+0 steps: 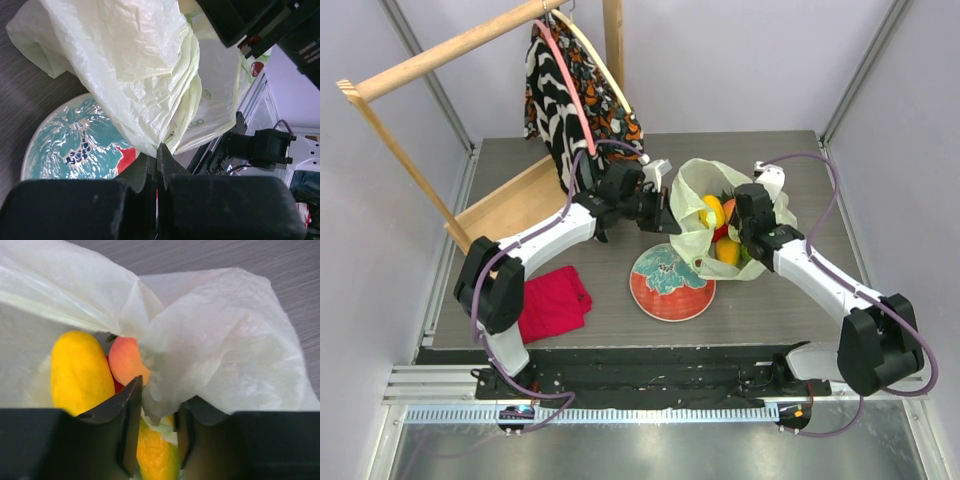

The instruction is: Place the fruits into the plastic bag

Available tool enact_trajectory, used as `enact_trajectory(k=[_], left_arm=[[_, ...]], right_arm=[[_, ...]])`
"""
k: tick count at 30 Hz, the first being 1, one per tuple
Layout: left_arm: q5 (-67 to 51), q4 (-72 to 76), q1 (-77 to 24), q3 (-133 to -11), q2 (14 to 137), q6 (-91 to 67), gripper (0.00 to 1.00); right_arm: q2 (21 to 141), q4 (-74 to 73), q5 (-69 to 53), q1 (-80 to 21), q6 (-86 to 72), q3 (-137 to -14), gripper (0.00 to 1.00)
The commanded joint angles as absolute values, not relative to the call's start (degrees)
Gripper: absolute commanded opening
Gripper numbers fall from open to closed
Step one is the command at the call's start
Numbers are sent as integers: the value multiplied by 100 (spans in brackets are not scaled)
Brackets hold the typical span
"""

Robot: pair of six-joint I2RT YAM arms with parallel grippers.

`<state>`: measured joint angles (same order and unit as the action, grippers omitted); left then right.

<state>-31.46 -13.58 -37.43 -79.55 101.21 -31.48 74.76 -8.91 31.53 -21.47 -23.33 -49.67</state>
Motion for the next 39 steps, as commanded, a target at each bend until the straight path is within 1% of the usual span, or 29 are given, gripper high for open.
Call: enact_trajectory(k=[1,3,4,9,10,12,13,18,29,33,39], left_arm=[[-2798,-1519,-4034,-8156,9985,-2595,0],[-2550,-1617,-4209,-8156,9871,-2400,0],[-2375,-1617,-4253,-8139,9748,-2339,0],[-2039,-1258,-4271,-8165,9378,-2715,0],[-2013,-996,-4271,-8182,9326,-2855,0],[-2021,-766,-4271,-8296,9308,-3171,0],[-2021,-773,-4271,-8401,9334,-3225,0],[-1978,-879,-4271,-9227,9492,-3357,0],[-1740,-879,-4271,-10406,10115,-3436,0],[-1977,-529,-4271,-10687,10484,-3603,0],[-1811,-571,-4166,-10890,11100,-3402,0]], right_arm=[[7024,-35,2989,-2074,-1802,-5062,23],[6856,-70,2866,-2074,-1610,-5115,13],[6742,-131,2857,-2074,-1539,-5211,1],[6135,-518,2760,-2004,-1073,-5677,1],[6100,-571,2690,-1987,-942,-5947,1],[6091,-781,2637,-1925,-827,-6282,1],[6134,-861,2567,-1890,-739,-6650,1],[6310,-1090,2505,-1828,-484,-7504,1],[6627,-1028,2487,-1170,-483,-7787,1],[6565,-1011,2575,-933,-571,-7665,1],[6732,-984,2558,-598,-676,-7234,1]])
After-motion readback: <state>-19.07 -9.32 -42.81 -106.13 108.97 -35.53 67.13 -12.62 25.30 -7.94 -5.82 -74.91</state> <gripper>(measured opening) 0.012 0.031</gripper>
